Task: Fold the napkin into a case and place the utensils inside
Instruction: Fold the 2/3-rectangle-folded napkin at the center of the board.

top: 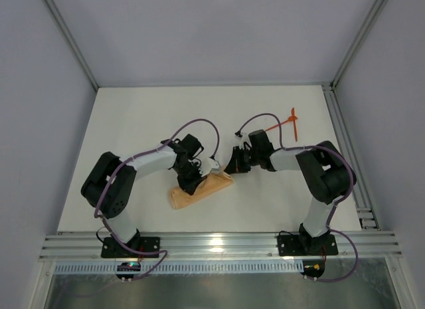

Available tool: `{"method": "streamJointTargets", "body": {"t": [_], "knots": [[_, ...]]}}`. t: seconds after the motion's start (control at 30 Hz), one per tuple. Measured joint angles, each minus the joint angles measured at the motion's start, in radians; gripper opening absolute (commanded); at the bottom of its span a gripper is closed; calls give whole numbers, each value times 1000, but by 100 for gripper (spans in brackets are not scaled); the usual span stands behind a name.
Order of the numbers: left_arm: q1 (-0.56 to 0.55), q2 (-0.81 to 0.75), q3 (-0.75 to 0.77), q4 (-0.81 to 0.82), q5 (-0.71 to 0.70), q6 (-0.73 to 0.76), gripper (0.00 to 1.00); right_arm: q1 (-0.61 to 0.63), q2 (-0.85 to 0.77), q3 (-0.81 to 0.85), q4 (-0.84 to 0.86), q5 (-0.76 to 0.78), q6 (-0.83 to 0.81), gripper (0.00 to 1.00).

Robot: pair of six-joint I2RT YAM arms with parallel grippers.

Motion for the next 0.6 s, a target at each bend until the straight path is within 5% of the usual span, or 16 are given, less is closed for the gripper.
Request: {"method": "streamJointTargets", "body": {"t": [0.3,0.6], "knots": [[73,-37,-2,-84,-6,26,13,1,0,-37,77,-11,28,6],[145,-13,10,-106,-62,55,5,31,-3,-75,149,-9,69,6]]}}
